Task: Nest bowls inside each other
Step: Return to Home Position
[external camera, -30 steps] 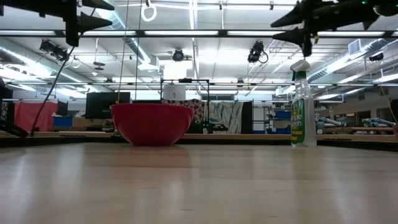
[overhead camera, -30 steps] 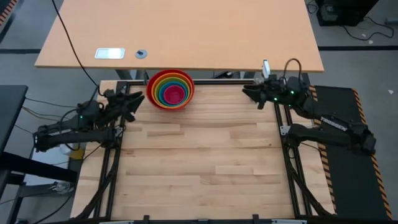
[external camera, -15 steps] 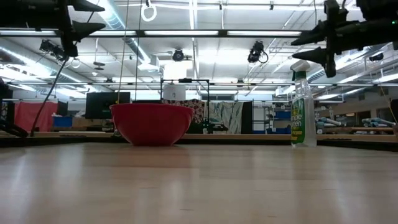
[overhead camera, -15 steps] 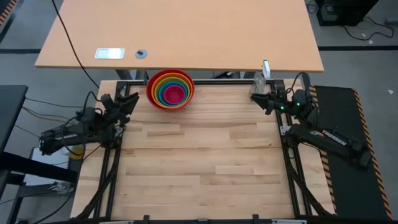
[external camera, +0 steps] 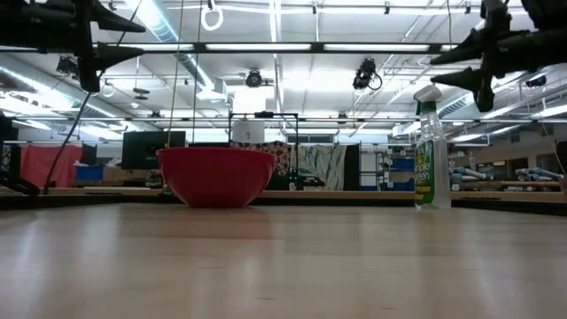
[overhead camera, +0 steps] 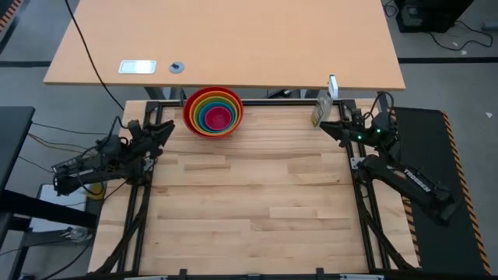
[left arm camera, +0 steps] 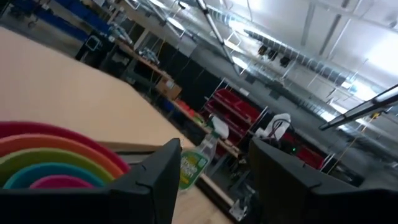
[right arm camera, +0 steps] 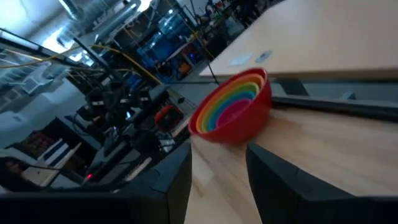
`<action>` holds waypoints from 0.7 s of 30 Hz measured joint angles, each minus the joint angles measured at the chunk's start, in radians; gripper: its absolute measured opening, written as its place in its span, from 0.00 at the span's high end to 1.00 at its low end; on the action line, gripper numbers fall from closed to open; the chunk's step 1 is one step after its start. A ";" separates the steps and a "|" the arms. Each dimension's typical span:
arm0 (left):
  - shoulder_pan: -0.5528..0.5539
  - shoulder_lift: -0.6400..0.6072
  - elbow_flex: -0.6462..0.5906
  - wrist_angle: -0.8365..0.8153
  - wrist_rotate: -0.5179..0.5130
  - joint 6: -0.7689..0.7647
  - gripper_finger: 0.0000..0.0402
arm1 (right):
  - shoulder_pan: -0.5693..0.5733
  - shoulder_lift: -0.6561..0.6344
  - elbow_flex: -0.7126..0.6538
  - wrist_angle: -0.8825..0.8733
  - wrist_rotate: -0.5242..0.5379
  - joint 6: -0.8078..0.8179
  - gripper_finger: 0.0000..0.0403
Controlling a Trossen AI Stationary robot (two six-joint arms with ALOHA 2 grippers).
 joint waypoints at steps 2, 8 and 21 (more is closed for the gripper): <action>0.000 0.000 0.000 -0.035 0.000 -0.022 0.52 | -0.013 0.000 -0.034 0.000 -0.018 0.011 0.62; 0.000 0.001 0.000 -0.106 0.040 -0.077 0.52 | -0.020 0.001 -0.175 0.166 -0.063 0.124 0.67; -0.001 0.001 0.000 -0.240 0.247 -0.190 0.52 | -0.018 -0.001 -0.328 0.425 -0.113 0.295 0.73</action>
